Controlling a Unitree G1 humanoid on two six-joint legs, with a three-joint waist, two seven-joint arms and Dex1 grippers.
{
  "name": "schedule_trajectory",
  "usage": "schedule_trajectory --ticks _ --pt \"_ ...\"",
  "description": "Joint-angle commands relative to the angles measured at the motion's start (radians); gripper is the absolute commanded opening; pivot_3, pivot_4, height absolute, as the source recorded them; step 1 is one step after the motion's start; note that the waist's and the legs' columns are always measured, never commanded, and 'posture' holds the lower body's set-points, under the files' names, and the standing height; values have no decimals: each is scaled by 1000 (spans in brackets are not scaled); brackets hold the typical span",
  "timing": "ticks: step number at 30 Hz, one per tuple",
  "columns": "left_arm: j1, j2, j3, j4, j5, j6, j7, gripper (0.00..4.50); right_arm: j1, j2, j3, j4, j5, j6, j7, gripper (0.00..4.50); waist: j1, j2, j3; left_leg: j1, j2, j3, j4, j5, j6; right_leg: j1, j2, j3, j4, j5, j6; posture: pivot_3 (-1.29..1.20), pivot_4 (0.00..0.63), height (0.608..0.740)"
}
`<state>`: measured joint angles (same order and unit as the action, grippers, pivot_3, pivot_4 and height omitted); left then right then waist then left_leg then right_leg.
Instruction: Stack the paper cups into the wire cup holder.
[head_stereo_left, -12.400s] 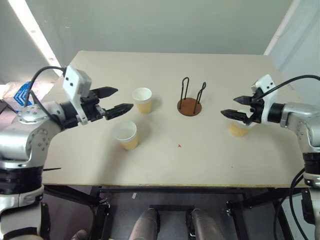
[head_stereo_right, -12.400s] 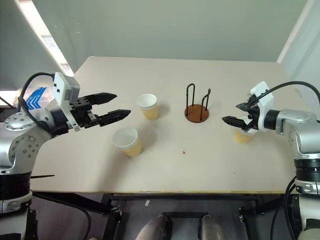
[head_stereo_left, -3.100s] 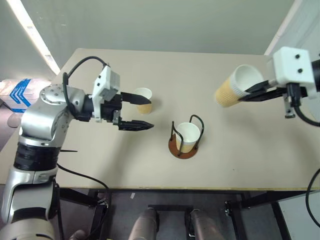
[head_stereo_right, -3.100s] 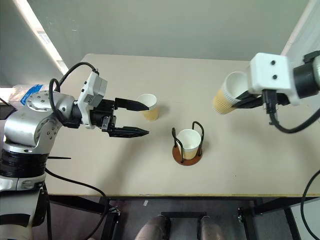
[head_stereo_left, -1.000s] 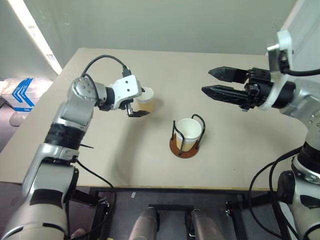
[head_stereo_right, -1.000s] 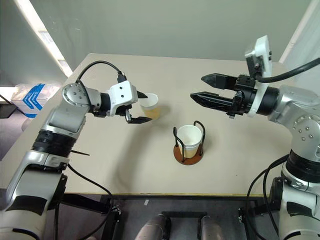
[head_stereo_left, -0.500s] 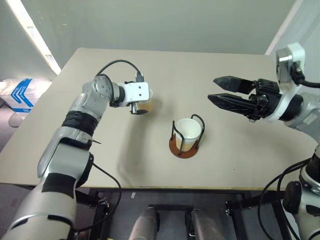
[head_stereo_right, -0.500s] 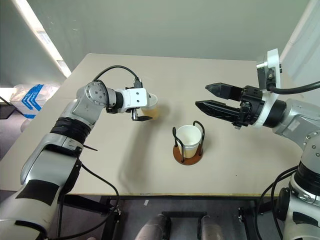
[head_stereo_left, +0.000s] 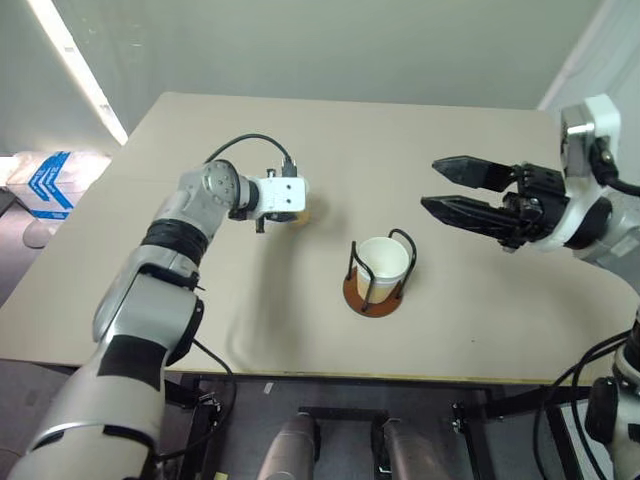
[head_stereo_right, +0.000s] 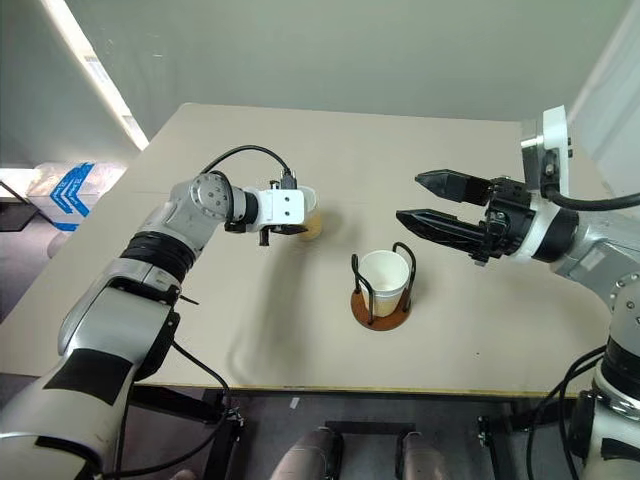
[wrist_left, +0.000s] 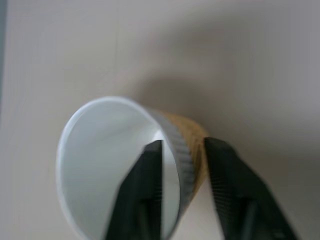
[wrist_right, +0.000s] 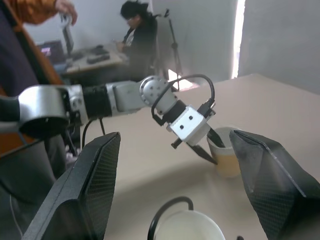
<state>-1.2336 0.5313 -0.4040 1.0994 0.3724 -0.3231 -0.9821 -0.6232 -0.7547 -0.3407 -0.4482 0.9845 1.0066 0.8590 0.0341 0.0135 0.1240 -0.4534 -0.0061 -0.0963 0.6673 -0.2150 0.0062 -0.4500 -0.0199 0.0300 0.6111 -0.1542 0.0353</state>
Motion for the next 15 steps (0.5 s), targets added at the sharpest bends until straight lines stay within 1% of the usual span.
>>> schedule_trajectory --ticks 1,2,6,9,11,13,15 --pt "-46 3 47 -15 -58 -17 -98 129 21 -76 1 -1 -33 -91 102 3701 1 0 0 0 0 0 0 0 0 0 0 0 0 0 0 0 150 740" --pt "-48 6 52 -19 -68 -20 -123 54 27 -98 7 7 -47 -111 126 3701 0 0 0 0 0 0 0 0 0 0 0 0 0 0 0 0 150 740" --pt "-63 35 76 -58 -118 -22 -275 54 37 -198 41 60 -129 -214 245 3701 0 0 0 -1 0 0 0 0 0 0 0 0 0 0 1 0 150 740" --pt "-61 53 92 -110 -170 -4 -401 54 22 -250 61 95 -159 -259 311 3701 -1 0 0 0 0 1 1 0 0 0 0 0 0 0 1 0 150 740" --pt "-53 60 104 -169 -211 31 -484 54 26 -293 80 117 -200 -299 359 3701 0 0 0 -1 0 1 1 0 1 0 0 0 0 0 1 0 150 740" --pt "-39 60 123 -258 -273 108 -574 54 35 -333 97 137 -226 -324 407 3701 2 0 0 -1 0 1 1 0 1 0 0 0 0 0 1 0 150 740" --pt "-24 63 127 -349 -332 189 -624 54 41 -357 104 149 -234 -331 433 3701 3 0 0 -2 0 1 2 0 3 0 -1 0 0 0 2 0 150 740"
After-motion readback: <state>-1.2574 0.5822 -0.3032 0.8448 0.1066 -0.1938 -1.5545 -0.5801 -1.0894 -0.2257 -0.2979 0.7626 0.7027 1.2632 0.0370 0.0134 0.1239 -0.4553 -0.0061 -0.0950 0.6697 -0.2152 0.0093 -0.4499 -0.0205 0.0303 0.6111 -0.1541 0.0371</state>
